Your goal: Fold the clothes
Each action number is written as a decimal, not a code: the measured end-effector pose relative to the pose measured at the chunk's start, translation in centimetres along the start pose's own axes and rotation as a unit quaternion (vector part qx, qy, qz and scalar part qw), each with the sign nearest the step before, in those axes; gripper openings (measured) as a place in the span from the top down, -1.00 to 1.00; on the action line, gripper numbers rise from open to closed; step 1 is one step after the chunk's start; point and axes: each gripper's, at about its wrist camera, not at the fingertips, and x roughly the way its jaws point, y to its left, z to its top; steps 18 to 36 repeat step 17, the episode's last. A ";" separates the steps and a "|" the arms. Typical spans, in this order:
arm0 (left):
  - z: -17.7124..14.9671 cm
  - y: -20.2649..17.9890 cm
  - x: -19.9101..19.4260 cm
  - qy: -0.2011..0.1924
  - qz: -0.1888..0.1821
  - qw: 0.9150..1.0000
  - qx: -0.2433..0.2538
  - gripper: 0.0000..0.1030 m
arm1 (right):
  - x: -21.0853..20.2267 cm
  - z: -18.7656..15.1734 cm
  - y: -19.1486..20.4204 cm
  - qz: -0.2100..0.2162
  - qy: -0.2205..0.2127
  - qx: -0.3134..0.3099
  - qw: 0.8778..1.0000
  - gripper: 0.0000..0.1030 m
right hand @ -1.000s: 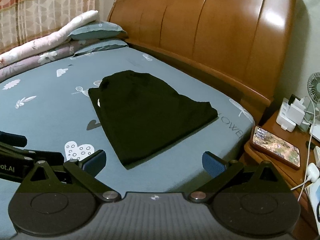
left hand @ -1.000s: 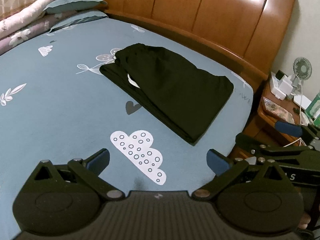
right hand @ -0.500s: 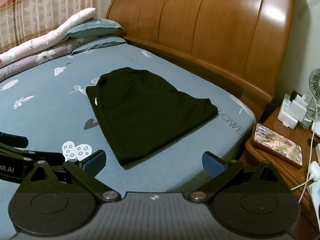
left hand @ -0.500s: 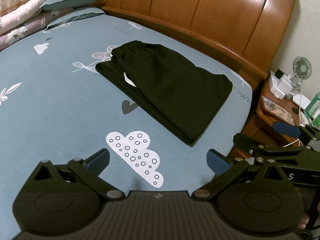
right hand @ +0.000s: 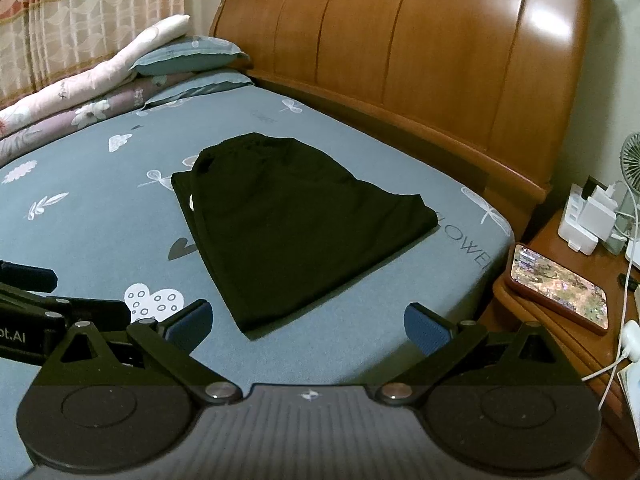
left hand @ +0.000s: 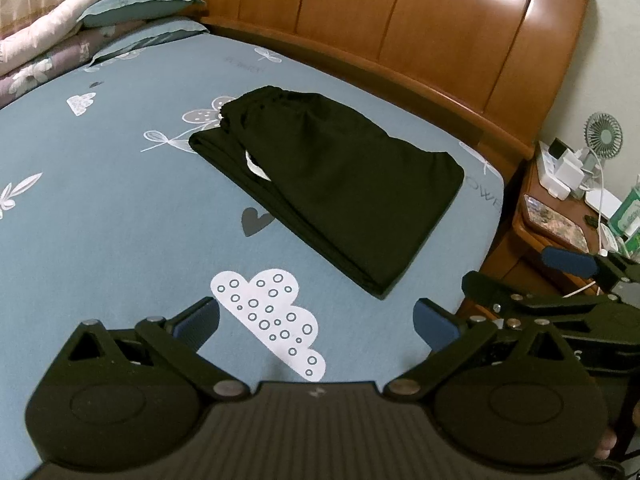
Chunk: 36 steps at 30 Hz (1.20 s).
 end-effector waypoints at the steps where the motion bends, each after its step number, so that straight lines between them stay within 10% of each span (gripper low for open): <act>1: 0.0 0.0 0.0 -0.001 -0.001 1.000 0.000 -0.99 | 0.0 0.0 0.0 0.000 0.000 0.000 1.000 -1.00; 36: -0.1 0.0 -0.2 -0.007 0.000 1.000 0.001 -0.99 | 0.1 -0.1 0.3 0.001 0.000 -0.005 1.000 -1.00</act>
